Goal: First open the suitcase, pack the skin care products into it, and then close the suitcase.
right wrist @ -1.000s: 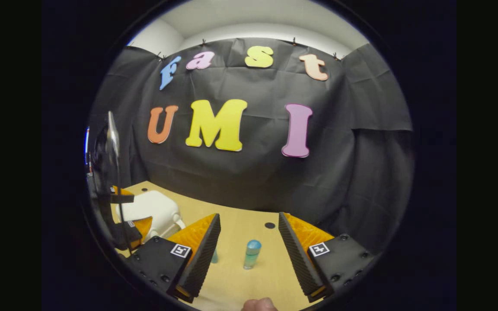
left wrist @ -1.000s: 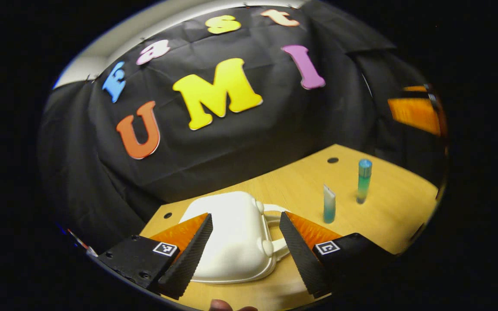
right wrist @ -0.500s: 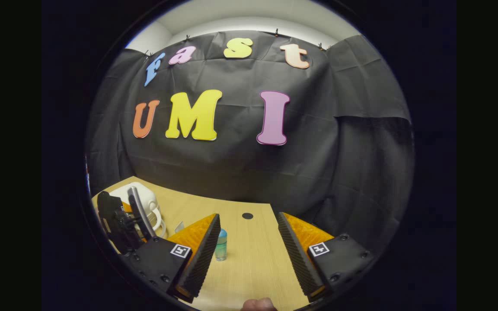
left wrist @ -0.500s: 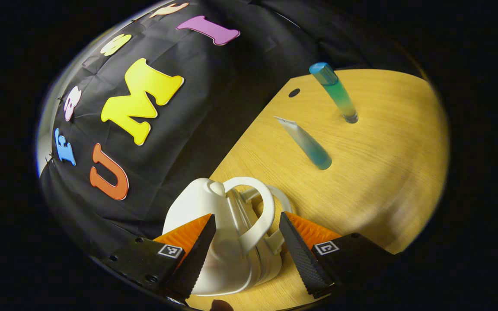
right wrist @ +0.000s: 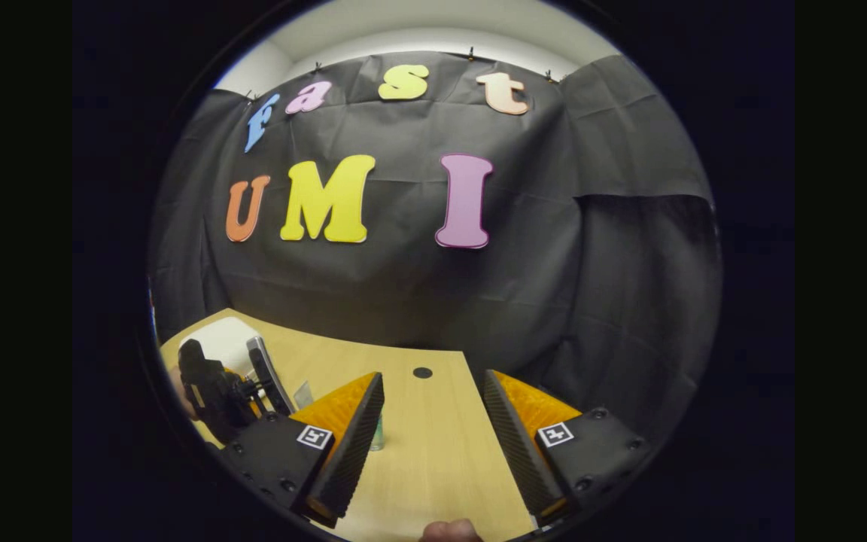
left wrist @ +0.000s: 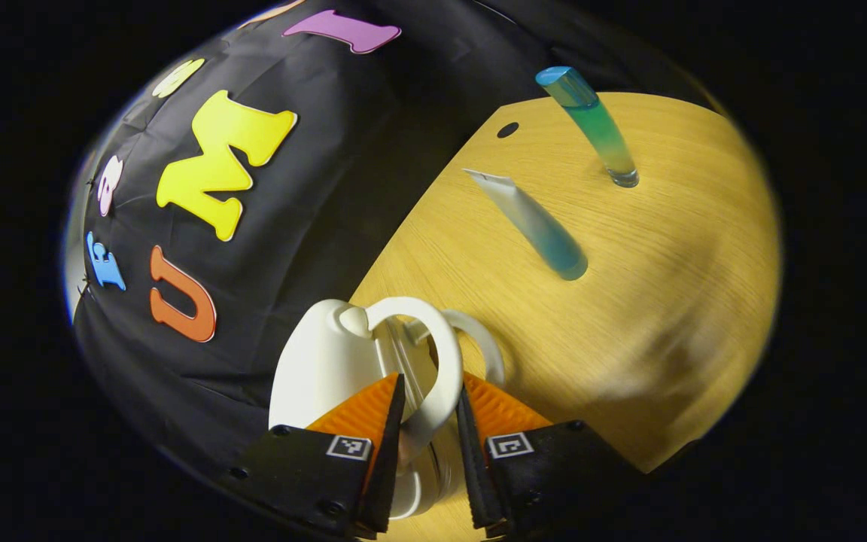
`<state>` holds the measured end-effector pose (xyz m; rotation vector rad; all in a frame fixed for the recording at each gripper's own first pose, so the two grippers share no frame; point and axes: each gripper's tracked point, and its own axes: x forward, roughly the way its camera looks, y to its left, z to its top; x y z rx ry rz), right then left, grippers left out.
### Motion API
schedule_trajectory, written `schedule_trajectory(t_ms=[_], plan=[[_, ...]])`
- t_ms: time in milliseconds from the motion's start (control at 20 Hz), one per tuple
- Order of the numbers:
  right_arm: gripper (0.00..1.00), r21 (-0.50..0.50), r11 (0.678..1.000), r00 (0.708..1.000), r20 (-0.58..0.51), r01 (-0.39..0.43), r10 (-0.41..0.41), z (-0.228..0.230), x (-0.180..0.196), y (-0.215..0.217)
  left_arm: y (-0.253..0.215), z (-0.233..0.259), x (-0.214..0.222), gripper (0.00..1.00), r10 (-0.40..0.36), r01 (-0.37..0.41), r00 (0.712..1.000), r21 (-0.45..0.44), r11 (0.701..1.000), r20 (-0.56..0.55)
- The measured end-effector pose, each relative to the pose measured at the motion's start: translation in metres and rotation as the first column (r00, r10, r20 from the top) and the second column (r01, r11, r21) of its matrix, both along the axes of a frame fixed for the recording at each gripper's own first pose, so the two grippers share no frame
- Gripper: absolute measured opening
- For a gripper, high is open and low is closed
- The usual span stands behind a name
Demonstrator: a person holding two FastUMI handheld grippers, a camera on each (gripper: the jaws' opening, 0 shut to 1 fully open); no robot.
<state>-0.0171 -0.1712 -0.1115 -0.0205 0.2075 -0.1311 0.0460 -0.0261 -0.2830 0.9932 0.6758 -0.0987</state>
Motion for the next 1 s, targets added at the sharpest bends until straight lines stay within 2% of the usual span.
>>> schedule_trajectory(t_ms=[100,250,350,450,550,650,750,900,1000], plan=[[0.8,0.004,1.0,1.0,0.01,0.008,-0.008,0.004,-0.001,0.0,-0.004,0.007,0.0,0.33,-0.009,0.009,1.0,0.011,1.0,0.009],[0.8,0.002,1.0,1.0,0.021,0.002,-0.002,0.009,-0.002,0.007,-0.006,0.02,0.001,0.09,-0.004,0.005,1.0,-0.027,1.0,0.031],[0.8,-0.002,1.0,0.999,0.032,0.0,0.0,0.014,-0.002,0.014,-0.004,0.024,-0.001,0.03,0.016,-0.016,1.0,-0.094,0.995,0.004],[0.8,-0.002,1.0,0.999,0.044,-0.002,0.002,0.022,-0.004,0.023,-0.003,0.039,-0.003,0.03,0.035,-0.035,0.999,-0.165,0.986,-0.005],[0.79,-0.008,1.0,0.998,0.065,-0.012,0.012,0.032,-0.004,0.037,0.002,0.065,-0.008,0.03,0.056,-0.047,0.998,-0.244,0.969,0.033],[0.8,-0.014,1.0,0.997,0.074,-0.027,0.028,0.036,-0.002,0.052,0.011,0.103,-0.007,0.02,0.082,-0.048,0.992,-0.322,0.946,0.093],[0.8,-0.01,0.999,0.995,0.088,-0.048,0.049,0.047,0.002,0.071,0.031,0.146,-0.004,0.03,0.129,-0.052,0.979,-0.414,0.909,0.16],[0.8,-0.013,0.996,0.99,0.111,-0.091,0.092,0.061,0.008,0.108,0.084,0.197,-0.003,0.02,0.218,-0.066,0.953,-0.556,0.828,0.211],[0.8,-0.004,0.992,0.985,0.123,-0.123,0.123,0.072,0.013,0.135,0.134,0.219,-0.002,0.02,0.279,-0.075,0.929,-0.615,0.785,0.243]])
